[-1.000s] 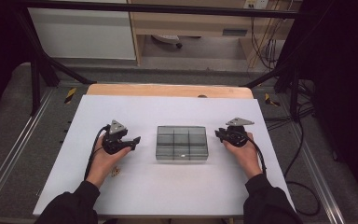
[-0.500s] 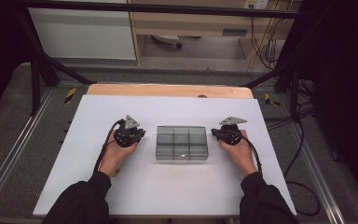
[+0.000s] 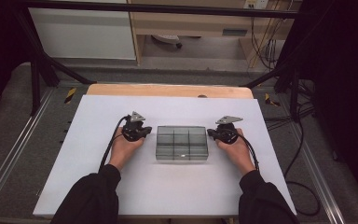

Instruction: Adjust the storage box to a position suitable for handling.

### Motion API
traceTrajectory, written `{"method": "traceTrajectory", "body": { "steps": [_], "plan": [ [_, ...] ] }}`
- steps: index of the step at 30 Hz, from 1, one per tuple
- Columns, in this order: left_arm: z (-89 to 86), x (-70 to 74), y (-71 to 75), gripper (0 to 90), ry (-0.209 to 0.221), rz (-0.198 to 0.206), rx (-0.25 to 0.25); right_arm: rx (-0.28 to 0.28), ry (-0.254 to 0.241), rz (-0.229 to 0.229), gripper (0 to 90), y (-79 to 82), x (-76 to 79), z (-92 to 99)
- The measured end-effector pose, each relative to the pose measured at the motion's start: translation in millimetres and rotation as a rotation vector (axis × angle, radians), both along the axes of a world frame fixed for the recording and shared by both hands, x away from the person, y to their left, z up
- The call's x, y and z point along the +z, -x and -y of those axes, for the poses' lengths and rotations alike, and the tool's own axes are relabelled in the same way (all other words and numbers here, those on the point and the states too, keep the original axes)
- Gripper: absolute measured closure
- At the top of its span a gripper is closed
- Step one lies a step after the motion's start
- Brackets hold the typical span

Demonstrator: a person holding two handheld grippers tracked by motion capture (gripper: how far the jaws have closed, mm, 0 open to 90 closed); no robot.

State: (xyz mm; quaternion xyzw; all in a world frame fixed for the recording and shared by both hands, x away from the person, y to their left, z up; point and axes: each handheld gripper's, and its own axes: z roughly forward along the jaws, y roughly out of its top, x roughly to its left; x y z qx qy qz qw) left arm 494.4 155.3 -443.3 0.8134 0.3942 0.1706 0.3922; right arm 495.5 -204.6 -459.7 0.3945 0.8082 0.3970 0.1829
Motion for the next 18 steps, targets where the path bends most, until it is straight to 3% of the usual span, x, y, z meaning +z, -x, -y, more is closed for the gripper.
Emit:
{"method": "traceTrajectory", "body": {
  "steps": [2, 4, 18],
  "plan": [
    [5.7, 0.3, -1.2, 90.0, -0.006, 0.003, -0.023, 0.014, 0.01, -0.005, 90.0, -0.9, -0.7, -3.5],
    [9.9, 0.0, -2.2, 90.0, -0.005, 0.005, -0.037, 0.02, -0.013, -0.009, 90.0, -2.1, -0.2, -4.5],
    [18.6, -7.1, -12.4, 90.0, -0.013, 0.006, -0.036, 0.027, -0.023, -0.02, 90.0, -8.7, 0.5, -8.9]
  ]
}}
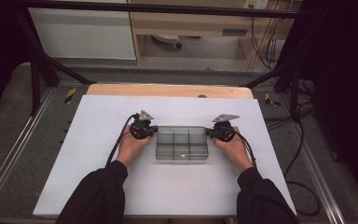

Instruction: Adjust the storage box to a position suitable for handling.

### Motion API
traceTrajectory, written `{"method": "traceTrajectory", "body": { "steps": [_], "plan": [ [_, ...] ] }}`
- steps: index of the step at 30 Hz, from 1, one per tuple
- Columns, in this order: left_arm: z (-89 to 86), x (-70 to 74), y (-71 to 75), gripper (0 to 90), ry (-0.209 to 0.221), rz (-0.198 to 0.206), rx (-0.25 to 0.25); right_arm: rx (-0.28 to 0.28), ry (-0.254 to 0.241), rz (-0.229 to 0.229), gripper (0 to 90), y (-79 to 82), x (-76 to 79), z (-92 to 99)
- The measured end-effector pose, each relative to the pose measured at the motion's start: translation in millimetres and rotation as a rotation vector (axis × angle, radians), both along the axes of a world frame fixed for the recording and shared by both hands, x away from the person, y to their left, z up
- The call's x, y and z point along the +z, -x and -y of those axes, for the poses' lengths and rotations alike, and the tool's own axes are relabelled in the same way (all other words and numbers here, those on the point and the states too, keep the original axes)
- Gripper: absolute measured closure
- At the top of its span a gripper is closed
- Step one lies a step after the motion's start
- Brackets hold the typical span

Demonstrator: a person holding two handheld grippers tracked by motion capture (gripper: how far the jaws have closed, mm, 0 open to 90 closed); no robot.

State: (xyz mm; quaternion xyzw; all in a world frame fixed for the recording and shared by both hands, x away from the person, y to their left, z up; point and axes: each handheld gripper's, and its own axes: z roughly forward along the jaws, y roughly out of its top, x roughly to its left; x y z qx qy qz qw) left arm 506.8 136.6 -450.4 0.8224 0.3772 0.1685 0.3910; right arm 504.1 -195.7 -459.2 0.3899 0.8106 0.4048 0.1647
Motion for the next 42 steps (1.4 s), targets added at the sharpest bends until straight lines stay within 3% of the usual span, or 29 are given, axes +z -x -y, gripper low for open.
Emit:
{"method": "traceTrajectory", "body": {
  "steps": [11, 22, 32, 42],
  "plan": [
    [-0.7, 1.0, 5.4, 90.0, -0.006, -0.021, -0.026, -0.001, 0.021, -0.003, 90.0, 6.6, 0.6, -1.3],
    [0.7, -0.1, 17.6, 90.0, -0.013, -0.036, -0.021, -0.001, -0.002, -0.015, 90.0, 22.7, -1.5, 0.4],
    [-2.4, -4.3, 37.9, 90.0, 0.016, -0.055, 0.012, 0.018, 0.005, -0.01, 90.0, 38.2, -1.5, -1.6],
    [1.1, -2.2, 57.0, 90.0, -0.01, -0.06, 0.021, 0.026, 0.013, -0.006, 90.0, 57.6, -1.6, -0.4]
  ]
}}
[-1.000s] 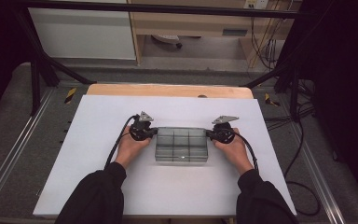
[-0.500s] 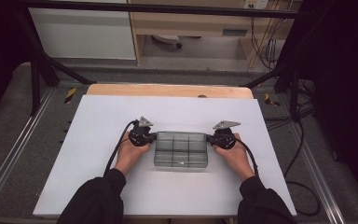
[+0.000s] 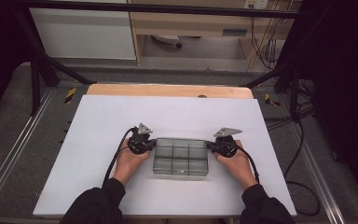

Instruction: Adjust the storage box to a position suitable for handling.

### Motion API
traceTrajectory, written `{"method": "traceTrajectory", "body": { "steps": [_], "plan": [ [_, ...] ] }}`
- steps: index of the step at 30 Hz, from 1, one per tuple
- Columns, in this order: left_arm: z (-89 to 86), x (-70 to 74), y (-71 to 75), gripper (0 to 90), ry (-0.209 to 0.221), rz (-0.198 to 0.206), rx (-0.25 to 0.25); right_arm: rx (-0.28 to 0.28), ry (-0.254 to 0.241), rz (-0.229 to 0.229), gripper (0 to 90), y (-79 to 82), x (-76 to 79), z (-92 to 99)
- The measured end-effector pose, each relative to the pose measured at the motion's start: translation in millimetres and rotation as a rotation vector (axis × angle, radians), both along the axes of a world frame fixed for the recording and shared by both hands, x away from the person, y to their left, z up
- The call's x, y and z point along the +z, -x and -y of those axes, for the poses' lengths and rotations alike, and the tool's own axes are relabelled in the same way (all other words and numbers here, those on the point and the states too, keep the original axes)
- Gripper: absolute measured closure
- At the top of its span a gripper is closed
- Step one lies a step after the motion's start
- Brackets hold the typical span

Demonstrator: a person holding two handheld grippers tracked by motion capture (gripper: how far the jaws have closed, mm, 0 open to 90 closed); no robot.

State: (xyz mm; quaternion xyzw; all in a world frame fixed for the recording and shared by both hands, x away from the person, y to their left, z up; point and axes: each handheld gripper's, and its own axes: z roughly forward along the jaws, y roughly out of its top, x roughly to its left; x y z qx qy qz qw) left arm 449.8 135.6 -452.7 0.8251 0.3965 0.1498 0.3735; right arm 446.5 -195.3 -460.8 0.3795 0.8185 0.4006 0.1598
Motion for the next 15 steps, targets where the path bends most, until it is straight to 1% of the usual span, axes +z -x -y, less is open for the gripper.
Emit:
{"method": "traceTrajectory", "body": {
  "steps": [3, 7, 11, 13, 14, 15],
  "plan": [
    [-0.8, 0.2, 4.0, 90.0, -0.002, -0.003, -0.005, -0.002, -0.002, -0.001, 90.0, 5.3, 0.1, -0.9],
    [-3.5, -0.1, 14.5, 90.0, 0.002, -0.004, -0.013, 0.01, 0.002, 0.006, 90.0, 13.0, -0.3, -2.1],
    [-6.3, 0.2, 22.0, 90.0, 0.004, -0.015, -0.023, 0.019, 0.0, 0.001, 90.0, 20.7, -0.1, -3.4],
    [-6.7, 0.2, 23.7, 90.0, 0.003, -0.014, -0.023, 0.022, 0.0, -0.003, 90.0, 23.9, 0.0, -3.8],
    [-8.2, -0.5, 27.5, 90.0, 0.016, -0.016, -0.024, 0.023, -0.001, -0.007, 90.0, 25.5, 0.3, -3.9],
    [-8.2, -0.5, 27.5, 90.0, 0.016, -0.016, -0.024, 0.024, -0.007, -0.013, 90.0, 27.5, 0.6, -4.3]
  ]
}}
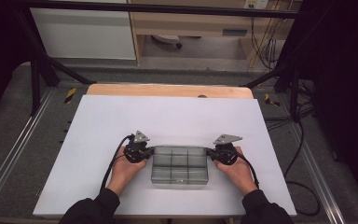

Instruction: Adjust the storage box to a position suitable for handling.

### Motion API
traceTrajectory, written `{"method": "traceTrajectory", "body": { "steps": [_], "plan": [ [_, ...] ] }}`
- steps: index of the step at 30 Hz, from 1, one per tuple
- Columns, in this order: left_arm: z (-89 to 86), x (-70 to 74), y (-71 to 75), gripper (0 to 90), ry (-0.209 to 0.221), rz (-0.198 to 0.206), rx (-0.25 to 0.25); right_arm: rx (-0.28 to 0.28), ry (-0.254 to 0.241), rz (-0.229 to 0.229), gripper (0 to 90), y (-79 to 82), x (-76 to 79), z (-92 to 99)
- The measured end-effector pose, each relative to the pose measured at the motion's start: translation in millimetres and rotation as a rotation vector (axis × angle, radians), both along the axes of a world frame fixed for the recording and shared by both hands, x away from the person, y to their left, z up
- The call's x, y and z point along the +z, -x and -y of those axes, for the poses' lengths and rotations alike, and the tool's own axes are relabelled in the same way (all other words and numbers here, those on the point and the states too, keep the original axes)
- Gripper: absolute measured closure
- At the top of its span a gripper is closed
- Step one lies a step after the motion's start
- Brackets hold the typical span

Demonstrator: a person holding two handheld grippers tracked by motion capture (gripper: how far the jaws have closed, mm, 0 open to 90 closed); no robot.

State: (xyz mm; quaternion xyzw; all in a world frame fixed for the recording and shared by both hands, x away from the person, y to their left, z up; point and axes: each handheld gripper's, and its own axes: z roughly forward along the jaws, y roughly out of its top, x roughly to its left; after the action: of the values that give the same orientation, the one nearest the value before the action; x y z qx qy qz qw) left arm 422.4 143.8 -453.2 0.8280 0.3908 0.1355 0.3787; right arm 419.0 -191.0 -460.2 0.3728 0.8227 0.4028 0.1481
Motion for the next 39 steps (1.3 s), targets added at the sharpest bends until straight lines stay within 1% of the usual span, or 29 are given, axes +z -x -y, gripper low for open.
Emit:
{"method": "traceTrajectory", "body": {
  "steps": [1, 2, 7, 11, 15, 18, 22, 24, 28, 29, 31, 34, 39],
  "plan": [
    [-1.5, -0.6, 2.0, 90.0, 0.008, -0.004, -0.002, 0.0, 0.0, 0.0, 90.0, 0.0, 0.0, 0.0],
    [-3.2, -0.6, 6.2, 90.0, 0.014, -0.009, -0.004, 0.012, 0.002, 0.001, 90.0, 3.6, -0.1, 0.1],
    [-5.0, 0.7, 17.6, 90.0, -0.011, -0.003, 0.002, 0.018, 0.001, 0.0, 90.0, 10.2, -0.3, -3.2],
    [-10.5, -0.5, 23.5, 90.0, 0.012, -0.01, 0.005, 0.033, 0.007, 0.002, 90.0, 12.7, 0.0, -7.2],
    [-11.9, -1.4, 25.7, 90.0, 0.028, -0.014, 0.006, 0.033, 0.01, 0.002, 90.0, 16.0, 0.2, -8.9],
    [-11.3, -1.2, 26.5, 90.0, 0.026, -0.013, 0.001, 0.033, 0.012, 0.0, 90.0, 17.9, 0.4, -8.3],
    [-9.2, -2.1, 28.3, 90.0, 0.026, -0.002, -0.006, 0.038, 0.017, 0.002, 90.0, 23.0, 0.7, -6.1],
    [-8.8, -2.3, 29.0, 90.0, 0.028, -0.002, -0.002, 0.041, 0.013, -0.001, 90.0, 24.2, 0.8, -5.1],
    [-8.5, -1.5, 29.6, 90.0, 0.028, -0.013, 0.014, 0.044, 0.015, 0.0, 90.0, 23.5, 0.9, -5.2],
    [-8.4, -1.0, 30.5, 90.0, 0.02, -0.013, 0.015, 0.044, 0.013, -0.001, 90.0, 23.3, 0.8, -5.2],
    [-8.6, -0.8, 31.9, 90.0, 0.017, -0.01, 0.019, 0.044, 0.012, 0.002, 90.0, 22.8, 0.5, -5.9],
    [-9.8, -2.3, 32.9, 90.0, 0.035, -0.01, 0.029, 0.042, 0.012, 0.0, 90.0, 22.6, 0.7, -7.1],
    [-9.2, -2.2, 33.0, 90.0, 0.036, -0.007, 0.041, 0.036, 0.022, 0.003, 90.0, 22.4, 1.6, -8.1]
  ]
}}
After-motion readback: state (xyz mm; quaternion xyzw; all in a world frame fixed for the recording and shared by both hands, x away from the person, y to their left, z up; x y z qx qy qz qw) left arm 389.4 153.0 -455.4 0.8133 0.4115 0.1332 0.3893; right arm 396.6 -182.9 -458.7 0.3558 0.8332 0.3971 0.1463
